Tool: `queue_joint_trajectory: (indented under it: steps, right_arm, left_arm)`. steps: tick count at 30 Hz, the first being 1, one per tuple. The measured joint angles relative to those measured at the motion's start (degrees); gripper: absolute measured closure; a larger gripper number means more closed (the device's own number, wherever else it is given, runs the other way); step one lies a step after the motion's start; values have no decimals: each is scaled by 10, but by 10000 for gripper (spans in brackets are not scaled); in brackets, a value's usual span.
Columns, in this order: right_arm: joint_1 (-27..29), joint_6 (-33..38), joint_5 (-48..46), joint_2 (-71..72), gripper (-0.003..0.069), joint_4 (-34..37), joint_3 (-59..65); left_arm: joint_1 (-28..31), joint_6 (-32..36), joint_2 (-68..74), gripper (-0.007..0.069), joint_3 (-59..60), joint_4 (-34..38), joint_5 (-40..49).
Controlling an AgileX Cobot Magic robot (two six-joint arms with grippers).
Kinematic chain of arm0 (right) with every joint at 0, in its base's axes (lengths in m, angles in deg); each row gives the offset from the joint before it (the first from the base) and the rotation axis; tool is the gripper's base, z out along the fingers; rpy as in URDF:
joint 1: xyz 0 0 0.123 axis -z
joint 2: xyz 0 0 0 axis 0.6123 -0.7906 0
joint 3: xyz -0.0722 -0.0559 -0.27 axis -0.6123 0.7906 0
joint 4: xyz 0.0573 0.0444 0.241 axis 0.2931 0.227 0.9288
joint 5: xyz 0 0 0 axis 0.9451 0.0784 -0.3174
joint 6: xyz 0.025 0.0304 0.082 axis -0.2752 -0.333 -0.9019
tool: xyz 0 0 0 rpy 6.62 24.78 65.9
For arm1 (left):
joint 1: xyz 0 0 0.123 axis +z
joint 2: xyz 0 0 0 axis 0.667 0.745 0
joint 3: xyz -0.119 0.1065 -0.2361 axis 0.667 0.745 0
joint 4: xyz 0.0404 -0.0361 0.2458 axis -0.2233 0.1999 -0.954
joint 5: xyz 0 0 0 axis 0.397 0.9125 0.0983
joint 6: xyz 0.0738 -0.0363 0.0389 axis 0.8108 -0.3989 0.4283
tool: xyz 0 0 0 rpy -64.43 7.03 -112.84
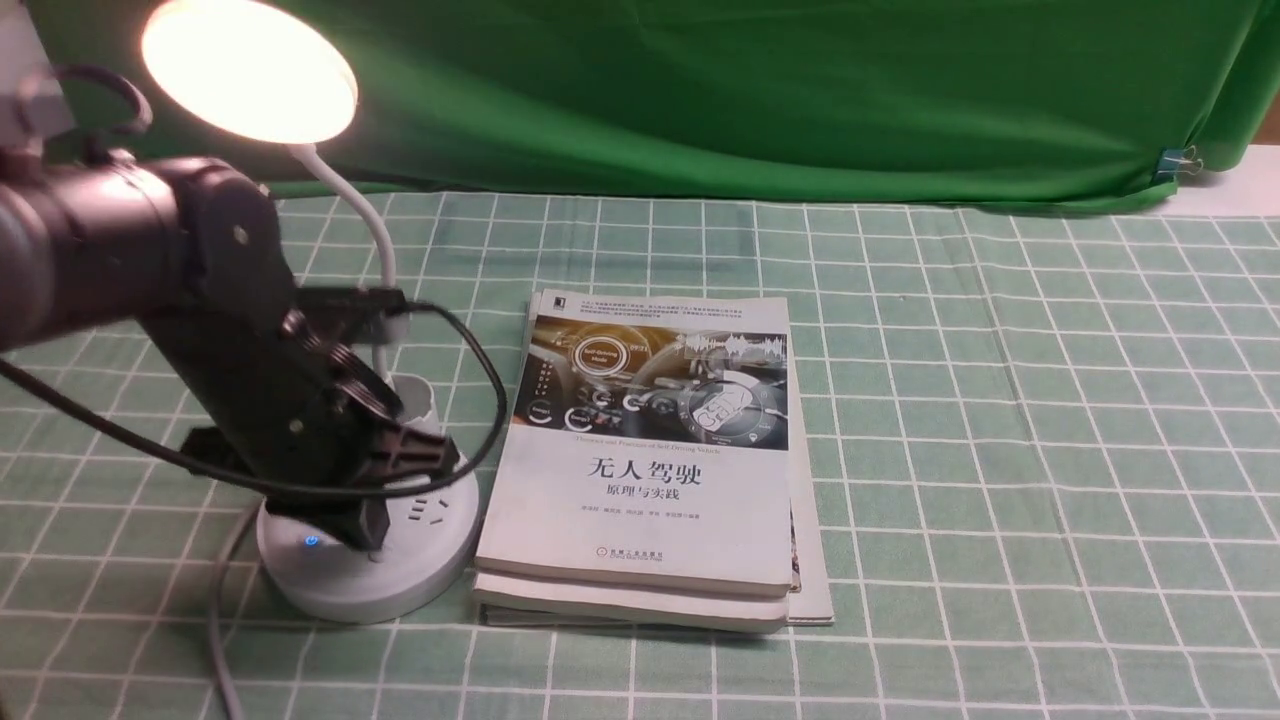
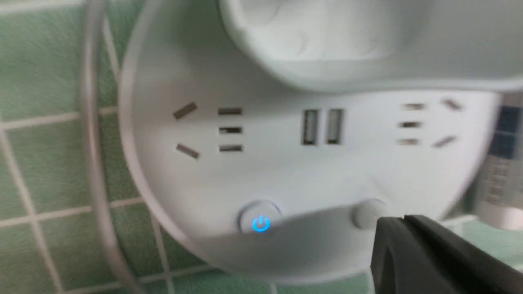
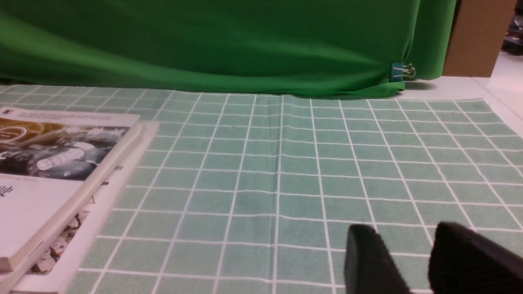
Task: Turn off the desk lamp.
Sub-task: Use the left arm to press the button switch on the lamp holder
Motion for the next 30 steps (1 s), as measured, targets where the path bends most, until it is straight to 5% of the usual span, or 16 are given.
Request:
queue_joint_trajectory:
  steps: [30]
  right_arm:
    - [0,0,0,0,417,0,0]
  left_arm:
    - [0,0,-16,622,1,9,-17]
